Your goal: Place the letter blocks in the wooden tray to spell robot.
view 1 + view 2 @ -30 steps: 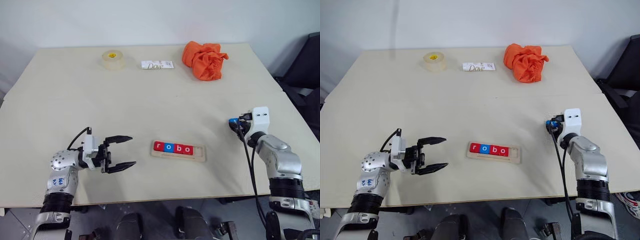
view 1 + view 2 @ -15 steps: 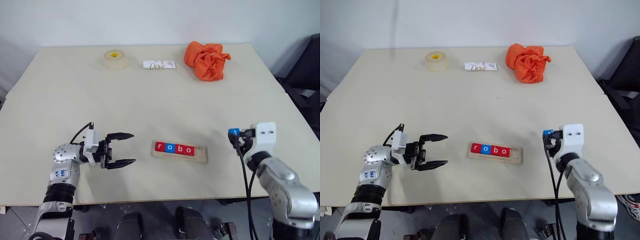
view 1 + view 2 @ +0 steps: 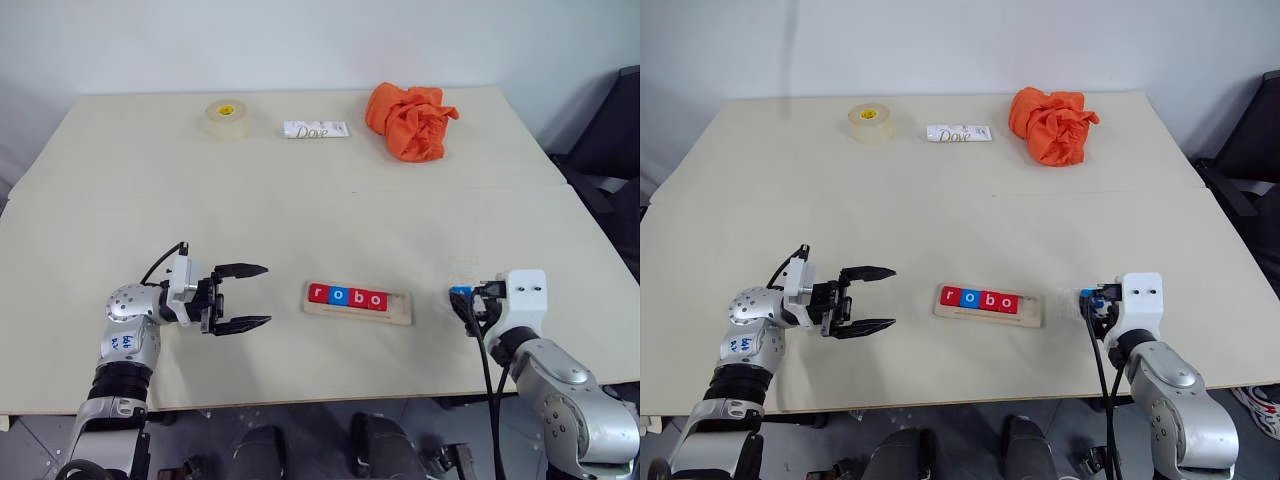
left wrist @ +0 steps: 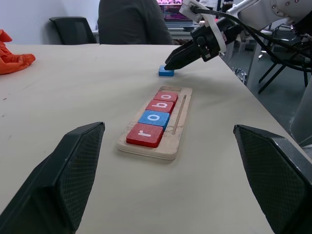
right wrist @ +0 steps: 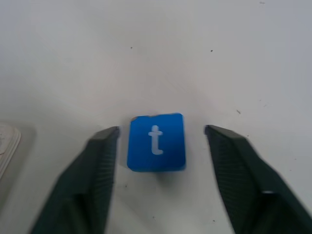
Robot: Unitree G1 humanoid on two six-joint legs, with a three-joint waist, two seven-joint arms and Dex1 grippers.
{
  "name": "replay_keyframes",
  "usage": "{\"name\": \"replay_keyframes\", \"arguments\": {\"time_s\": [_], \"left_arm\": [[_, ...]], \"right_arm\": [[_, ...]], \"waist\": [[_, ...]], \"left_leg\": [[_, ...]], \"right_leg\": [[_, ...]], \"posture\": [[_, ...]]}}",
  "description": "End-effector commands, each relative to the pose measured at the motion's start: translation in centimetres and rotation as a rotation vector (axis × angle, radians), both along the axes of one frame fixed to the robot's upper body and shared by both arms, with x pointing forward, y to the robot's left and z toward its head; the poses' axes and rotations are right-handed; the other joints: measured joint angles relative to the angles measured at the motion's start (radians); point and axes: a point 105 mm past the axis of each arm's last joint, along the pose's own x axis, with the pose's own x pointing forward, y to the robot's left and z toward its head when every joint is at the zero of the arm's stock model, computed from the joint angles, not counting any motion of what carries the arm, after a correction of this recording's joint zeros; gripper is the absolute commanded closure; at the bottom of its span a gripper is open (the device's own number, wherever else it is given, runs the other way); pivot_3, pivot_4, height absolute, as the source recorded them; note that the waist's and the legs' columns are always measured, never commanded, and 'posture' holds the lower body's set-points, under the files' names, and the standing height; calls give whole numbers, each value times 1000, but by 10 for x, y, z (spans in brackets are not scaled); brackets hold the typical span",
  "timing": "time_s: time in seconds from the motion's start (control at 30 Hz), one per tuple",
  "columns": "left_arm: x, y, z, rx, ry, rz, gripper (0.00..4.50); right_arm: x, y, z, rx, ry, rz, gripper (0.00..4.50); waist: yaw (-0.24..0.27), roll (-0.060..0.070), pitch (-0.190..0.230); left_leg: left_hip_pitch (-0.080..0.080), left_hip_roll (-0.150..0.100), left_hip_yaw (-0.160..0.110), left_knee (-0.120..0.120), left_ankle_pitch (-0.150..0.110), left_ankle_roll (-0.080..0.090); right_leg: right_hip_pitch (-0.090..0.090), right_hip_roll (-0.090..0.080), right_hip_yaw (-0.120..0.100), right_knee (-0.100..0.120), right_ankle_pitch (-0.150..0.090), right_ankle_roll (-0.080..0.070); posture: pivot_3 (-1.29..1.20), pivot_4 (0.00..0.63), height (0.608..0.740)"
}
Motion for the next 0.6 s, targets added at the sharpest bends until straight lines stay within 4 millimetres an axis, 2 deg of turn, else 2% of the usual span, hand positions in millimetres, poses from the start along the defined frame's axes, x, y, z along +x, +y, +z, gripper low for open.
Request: {"name": "replay_keyframes", "arguments": {"time_s": [0.03,0.07,0.2,0.37,0.53,0.6], "left_arm": [[-2,-1,5,-1,-28,-13,0],[-2,0,5,-2,-29,-12,0],[-5,-1,4,-6,-30,-10,0],[-8,-2,4,-7,-29,-12,0],[-13,-1,2,-2,-25,-14,0],[-15,0,1,-1,-24,-9,0]], "right_arm": [[0,-3,15,-23,-63,24,180],[0,-1,17,-35,-70,52,17],[-1,5,28,-139,-76,277,17],[-1,-2,33,-279,-25,500,17],[-2,-8,29,-456,101,787,17],[4,-15,25,-529,161,868,17]], "waist": [[0,0,0],[0,0,0],[0,0,0],[1,-1,0],[-1,-1,0],[0,-2,1]], "left_leg": [[0,0,0,0,0,0],[0,0,0,0,0,0],[0,0,0,0,0,0],[0,0,0,0,0,0],[1,0,1,0,0,0],[1,0,0,0,0,0]], "right_leg": [[0,0,0,0,0,0],[0,0,0,0,0,0],[0,0,0,0,0,0],[1,0,0,-1,0,0],[1,0,0,-1,0,1],[1,0,0,-1,0,1]], "posture": [[0,150,740],[0,150,740],[0,150,740],[0,150,740],[0,150,740],[0,150,740]]}}
